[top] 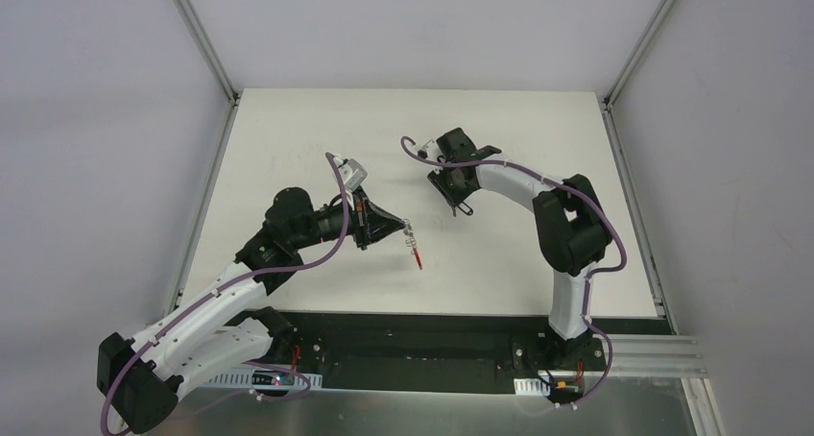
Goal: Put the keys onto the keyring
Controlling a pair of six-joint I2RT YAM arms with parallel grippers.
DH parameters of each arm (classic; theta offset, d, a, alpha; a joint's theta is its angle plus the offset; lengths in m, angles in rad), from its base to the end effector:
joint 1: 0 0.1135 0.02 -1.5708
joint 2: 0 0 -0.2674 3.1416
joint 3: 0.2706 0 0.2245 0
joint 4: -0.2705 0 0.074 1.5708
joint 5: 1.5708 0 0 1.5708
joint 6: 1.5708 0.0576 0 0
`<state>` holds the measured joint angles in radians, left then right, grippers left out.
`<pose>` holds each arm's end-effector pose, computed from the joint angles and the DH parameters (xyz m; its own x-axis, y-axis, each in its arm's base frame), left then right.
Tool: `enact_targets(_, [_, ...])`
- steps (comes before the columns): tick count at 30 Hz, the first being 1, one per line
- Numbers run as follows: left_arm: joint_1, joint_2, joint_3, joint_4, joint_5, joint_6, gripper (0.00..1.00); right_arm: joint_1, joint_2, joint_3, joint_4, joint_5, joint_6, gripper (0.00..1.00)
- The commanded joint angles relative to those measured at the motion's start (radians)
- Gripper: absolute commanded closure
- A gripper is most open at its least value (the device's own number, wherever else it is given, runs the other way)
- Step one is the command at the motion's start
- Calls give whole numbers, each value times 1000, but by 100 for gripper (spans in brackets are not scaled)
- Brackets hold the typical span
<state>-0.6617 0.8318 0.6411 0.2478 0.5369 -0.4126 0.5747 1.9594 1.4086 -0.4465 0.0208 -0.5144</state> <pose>0.1294 -0.1381 0.3361 -0.3319 -0.1782 -0.9263 0.8708 0.3195 -0.3735 0.3435 0.2210 0.1883 -0.3511 -0.8134 -0.4638 -0.8118 0.5113 -0.2822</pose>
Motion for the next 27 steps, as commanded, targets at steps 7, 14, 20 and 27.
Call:
enact_targets(7, [-7,-11,3,56,-8,-15,100,-19,18,54,-33,-11,-19,67])
enact_targets(14, [-7,-14,2,55,-5,-14,100,-20,34,67,-57,-47,-17,68])
enact_targets(20, [-7,-15,1,55,-6,-14,100,-18,49,74,-72,-51,-15,68])
enact_targets(27, [-7,-20,-3,56,-10,-14,100,-20,62,83,-84,-30,-9,74])
